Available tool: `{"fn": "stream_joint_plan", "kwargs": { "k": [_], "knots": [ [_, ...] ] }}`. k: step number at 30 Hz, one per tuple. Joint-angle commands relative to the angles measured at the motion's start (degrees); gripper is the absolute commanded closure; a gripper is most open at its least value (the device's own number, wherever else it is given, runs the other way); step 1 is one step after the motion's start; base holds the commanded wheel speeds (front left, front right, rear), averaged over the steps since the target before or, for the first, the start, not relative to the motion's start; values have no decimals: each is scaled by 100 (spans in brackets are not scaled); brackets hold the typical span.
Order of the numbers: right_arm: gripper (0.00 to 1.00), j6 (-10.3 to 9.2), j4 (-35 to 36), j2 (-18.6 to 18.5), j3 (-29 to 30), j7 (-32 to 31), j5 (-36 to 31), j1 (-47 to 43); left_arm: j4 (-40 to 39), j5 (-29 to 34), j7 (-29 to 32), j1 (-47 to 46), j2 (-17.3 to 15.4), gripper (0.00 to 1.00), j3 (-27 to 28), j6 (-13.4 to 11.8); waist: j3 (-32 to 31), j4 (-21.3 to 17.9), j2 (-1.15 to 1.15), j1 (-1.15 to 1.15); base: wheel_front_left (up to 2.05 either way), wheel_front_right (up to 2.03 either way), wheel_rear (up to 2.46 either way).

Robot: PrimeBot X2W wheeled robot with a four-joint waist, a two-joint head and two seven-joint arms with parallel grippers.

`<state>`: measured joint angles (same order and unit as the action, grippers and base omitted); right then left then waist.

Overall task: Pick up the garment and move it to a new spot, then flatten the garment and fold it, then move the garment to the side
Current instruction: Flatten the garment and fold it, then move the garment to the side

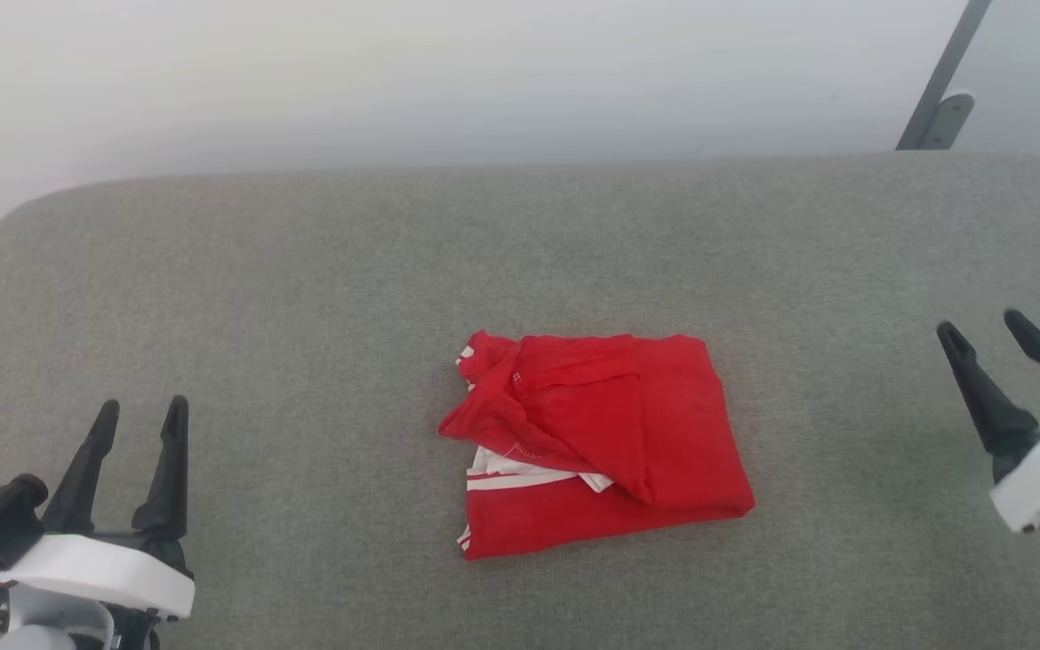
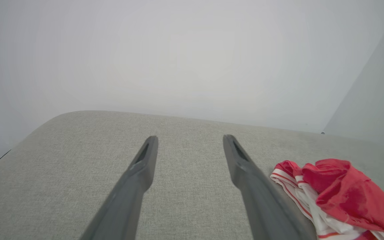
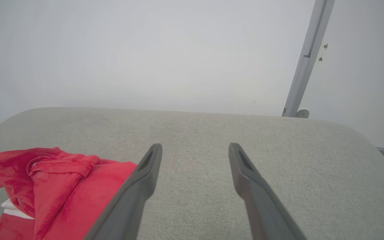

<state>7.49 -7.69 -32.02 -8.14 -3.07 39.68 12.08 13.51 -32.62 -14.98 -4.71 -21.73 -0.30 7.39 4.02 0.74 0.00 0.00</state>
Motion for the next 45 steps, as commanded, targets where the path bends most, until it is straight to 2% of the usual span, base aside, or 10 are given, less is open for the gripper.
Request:
{"fn": "stream_joint_plan", "kwargs": {
  "k": [1, 9, 21, 34, 45],
  "knots": [
    [0, 0, -77, 22, 7, 173, -44, -101, 17, -18, -24, 80, -31, 0, 16, 10, -42, -31, 0, 0, 0, 0, 0],
    [0, 0, -537, 180, 50, 1048, -118, -495, 34, 1, -24, 254, -51, 0, 133, 10, -182, -61, 0, 0, 0, 0, 0],
    [0, 0, -729, 238, -22, 1489, -15, -701, 0, 30, -24, 332, -56, 0, 250, 10, -226, -54, 0, 0, 0, 0, 0],
    [0, 0, -925, 298, -184, 1585, 144, -679, 50, 2, -24, 286, -33, 0, 224, 10, -237, -20, 0, 0, 0, 0, 0],
    [0, 0, -810, 252, -702, 1103, 338, -347, 101, -32, -23, 208, 31, 0, 121, 10, -191, 256, 0, 0, 0, 0, 0]
  ]
}}
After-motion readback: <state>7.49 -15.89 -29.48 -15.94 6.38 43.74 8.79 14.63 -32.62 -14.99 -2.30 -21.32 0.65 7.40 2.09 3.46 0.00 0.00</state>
